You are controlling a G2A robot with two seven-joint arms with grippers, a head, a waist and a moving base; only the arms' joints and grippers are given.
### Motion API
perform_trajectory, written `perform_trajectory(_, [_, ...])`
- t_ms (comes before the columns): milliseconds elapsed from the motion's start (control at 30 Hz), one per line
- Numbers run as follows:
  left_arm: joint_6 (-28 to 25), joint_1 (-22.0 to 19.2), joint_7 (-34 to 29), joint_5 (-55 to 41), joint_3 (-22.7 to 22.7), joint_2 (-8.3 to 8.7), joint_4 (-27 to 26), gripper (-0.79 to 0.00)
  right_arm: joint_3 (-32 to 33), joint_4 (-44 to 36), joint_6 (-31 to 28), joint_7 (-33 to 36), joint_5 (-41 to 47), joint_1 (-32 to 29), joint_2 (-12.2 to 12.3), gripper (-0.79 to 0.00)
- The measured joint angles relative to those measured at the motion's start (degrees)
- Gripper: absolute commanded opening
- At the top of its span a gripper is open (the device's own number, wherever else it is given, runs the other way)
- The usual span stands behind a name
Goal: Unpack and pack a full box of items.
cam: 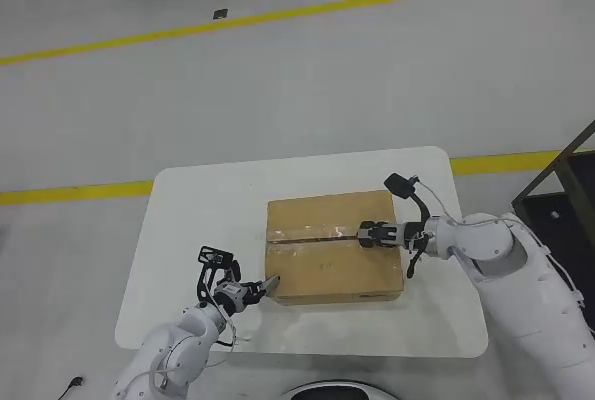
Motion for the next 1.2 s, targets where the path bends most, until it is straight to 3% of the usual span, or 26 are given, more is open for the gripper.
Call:
perform_trajectory(567, [0.0,0.0,0.0,0.0,0.0,0.0,0.0,0.0,6.6,-7.87,-4.85,-6.51,5.4,-4.13,0.6,-0.785])
perform_trajectory(967, [-0.26,2.4,5.83,-1.57,-3.31,0.23,-4.62,0.0,-6.41,-3.06,-12.77,-10.7,7.82,2.6,-3.0,-0.785])
perform_trajectory(1200, [2.2,3.93,10.71,-0.7,-6.46,0.34,-7.26,0.0,-16.07,2.86,-16.25,-12.03,7.8,8.7,-6.49,-0.785])
